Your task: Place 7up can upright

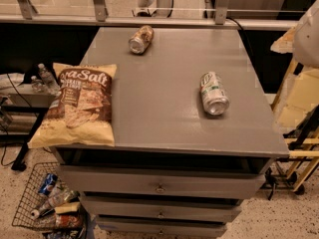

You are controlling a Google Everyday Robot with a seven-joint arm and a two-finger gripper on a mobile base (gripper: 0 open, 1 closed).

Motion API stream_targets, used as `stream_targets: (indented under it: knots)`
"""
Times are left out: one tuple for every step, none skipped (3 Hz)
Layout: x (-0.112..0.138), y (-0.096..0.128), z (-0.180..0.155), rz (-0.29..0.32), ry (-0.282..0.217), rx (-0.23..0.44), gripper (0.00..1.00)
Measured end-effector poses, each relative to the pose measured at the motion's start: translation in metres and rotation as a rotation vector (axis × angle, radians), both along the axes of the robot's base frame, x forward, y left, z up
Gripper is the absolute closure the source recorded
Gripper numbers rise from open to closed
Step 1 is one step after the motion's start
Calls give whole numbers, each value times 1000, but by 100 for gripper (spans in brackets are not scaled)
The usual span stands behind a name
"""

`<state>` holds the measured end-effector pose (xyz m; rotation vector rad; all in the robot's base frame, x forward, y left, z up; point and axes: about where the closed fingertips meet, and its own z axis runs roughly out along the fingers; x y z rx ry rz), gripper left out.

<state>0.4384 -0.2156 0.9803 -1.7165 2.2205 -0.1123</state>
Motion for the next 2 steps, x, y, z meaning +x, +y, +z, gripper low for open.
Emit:
stream_targets:
  knots:
    - [0, 0, 0, 0, 0, 0, 0]
    - [12, 5, -5, -67, 15, 14, 0]
